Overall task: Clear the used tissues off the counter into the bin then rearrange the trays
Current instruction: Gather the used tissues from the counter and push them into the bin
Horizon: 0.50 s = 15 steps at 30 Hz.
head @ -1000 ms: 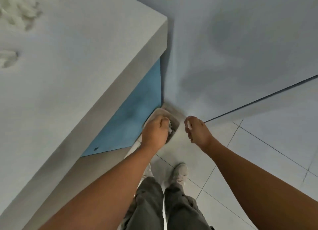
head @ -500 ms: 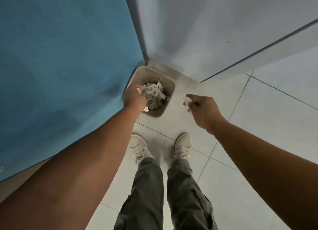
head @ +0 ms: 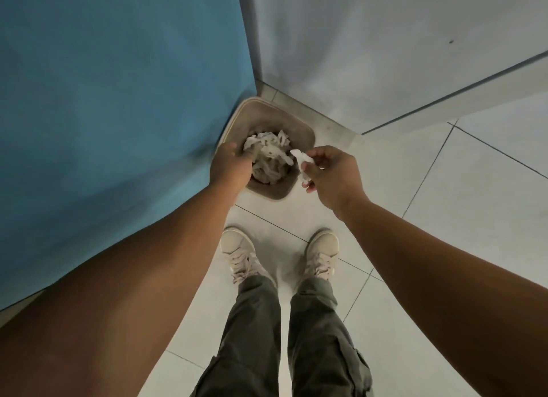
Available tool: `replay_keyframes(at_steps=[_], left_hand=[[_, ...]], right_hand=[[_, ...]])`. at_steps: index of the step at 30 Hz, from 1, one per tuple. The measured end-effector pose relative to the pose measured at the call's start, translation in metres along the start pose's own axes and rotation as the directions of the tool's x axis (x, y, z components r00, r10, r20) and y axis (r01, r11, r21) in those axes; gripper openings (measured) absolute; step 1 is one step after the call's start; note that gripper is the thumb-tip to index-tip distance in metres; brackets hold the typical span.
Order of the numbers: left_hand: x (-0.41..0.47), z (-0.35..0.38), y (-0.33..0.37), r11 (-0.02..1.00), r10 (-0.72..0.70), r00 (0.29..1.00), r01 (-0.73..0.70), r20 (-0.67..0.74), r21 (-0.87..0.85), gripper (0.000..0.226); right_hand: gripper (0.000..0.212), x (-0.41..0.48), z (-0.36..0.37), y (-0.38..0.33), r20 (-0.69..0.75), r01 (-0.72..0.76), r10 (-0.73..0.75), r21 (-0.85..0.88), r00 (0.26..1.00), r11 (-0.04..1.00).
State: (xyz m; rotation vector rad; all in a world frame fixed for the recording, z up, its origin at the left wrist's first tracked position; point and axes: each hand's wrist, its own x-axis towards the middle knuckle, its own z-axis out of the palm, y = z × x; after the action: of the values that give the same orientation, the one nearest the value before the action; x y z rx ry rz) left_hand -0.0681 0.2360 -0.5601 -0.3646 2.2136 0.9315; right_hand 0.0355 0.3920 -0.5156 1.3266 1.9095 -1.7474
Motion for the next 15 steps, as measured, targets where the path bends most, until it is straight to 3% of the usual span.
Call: replay_keyframes(at_steps=[4, 9, 15], left_hand=[[0.0, -0.009, -0.014, 1.0, 0.009, 0.999, -0.009, 0.039, -0.006, 0.041], [0.005, -0.012, -0.019, 0.999, 0.04, 0.999, -0.04, 0.029, -0.01, 0.034], [0.003, -0.018, -0.018, 0.996, 0.086, 0.996, -0.086, 0.025, 0.015, 0.035]], right_hand=[[0.014, 0.019, 0.018, -0.003, 0.017, 0.024, -0.024, 0.007, 1.0, 1.0], [0.016, 0.051, 0.044, 0.009, 0.058, 0.003, 0.003, -0.103, 0.998, 0.995], [0.046, 0.059, 0.058, 0.02, 0.103, 0.018, 0.021, -0.361, 0.994, 0.933]])
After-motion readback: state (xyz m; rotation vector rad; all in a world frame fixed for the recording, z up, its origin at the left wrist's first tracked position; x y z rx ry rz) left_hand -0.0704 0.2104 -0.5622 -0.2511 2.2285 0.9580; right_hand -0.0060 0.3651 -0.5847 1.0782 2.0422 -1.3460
